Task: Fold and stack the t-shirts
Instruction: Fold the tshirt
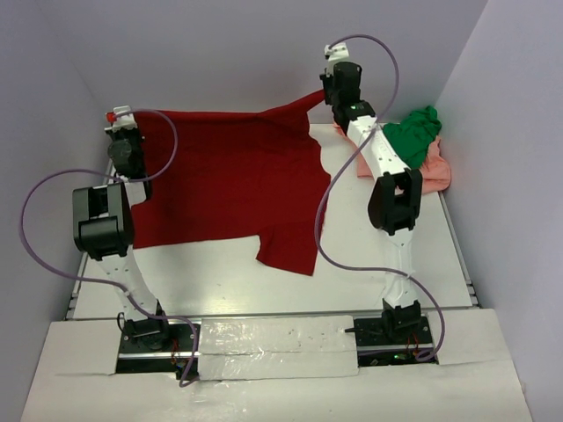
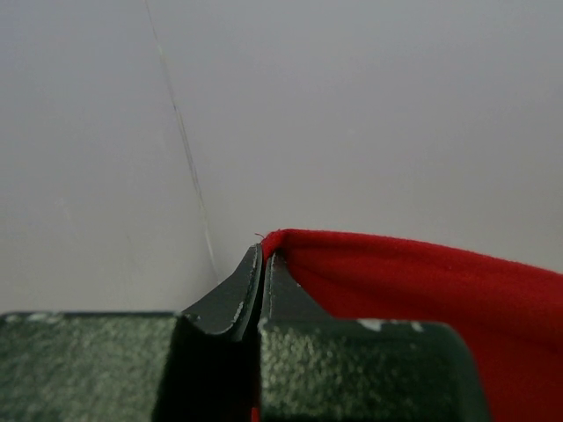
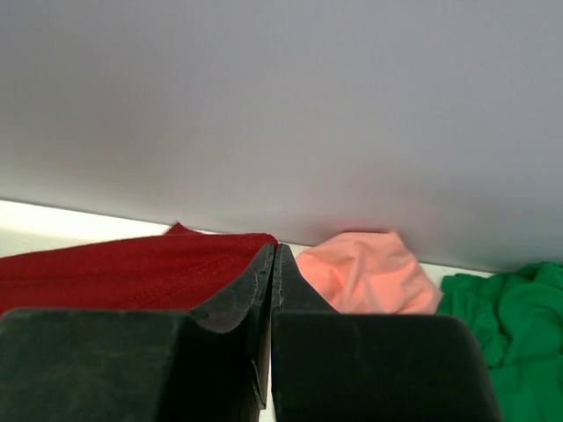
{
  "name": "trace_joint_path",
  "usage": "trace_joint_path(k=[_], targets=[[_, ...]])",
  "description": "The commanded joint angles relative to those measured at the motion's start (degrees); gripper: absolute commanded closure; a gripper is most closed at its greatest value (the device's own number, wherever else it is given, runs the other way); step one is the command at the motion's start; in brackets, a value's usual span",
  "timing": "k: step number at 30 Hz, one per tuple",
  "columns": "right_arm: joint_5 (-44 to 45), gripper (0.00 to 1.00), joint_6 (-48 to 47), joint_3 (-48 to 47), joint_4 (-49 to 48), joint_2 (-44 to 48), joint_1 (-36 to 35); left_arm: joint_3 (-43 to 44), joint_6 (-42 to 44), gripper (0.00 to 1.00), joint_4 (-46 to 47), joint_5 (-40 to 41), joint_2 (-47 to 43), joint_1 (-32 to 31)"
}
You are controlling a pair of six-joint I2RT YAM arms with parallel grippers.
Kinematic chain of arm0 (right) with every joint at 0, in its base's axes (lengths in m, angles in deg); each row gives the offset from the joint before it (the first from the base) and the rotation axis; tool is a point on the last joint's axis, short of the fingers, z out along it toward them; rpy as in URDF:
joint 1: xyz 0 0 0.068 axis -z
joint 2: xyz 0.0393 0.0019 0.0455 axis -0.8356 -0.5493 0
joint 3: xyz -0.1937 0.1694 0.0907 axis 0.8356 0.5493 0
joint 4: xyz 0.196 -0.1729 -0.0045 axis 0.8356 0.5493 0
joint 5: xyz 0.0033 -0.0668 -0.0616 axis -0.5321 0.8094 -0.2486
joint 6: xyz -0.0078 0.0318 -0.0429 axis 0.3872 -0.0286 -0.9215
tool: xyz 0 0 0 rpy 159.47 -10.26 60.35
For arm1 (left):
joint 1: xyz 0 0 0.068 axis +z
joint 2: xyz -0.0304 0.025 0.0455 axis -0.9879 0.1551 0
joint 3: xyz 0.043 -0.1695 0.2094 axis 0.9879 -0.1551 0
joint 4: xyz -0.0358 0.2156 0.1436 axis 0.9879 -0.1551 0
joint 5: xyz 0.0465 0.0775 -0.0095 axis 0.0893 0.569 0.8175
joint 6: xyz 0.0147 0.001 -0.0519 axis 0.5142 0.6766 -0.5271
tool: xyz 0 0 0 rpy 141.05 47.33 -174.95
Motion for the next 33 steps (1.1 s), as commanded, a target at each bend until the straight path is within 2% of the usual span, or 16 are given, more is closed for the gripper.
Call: trace_joint_path(k=[1, 13, 22, 33], targets=[[1.5, 1.0, -0.8, -3.7, 0.2, -3.8, -1.0, 1.1, 0.0, 1.0, 3.8, 0.5, 3.8, -0.3], [1.3, 1.0, 0.4, -9.6, 0.1, -13.4, -2.3, 11.5, -3.7, 0.99, -2.1, -0.4, 15.9, -2.7], [2.3, 1.0, -1.2, -7.9, -0.2, -13.0, -2.6, 8.0, -1.5, 0.99, 0.5, -0.8, 16.2, -1.9], [2.1, 1.0, -1.0, -5.0, 2.0, -8.9, -0.6, 4.7, -3.5, 0.99, -0.7, -1.8, 12.7, 3.7]])
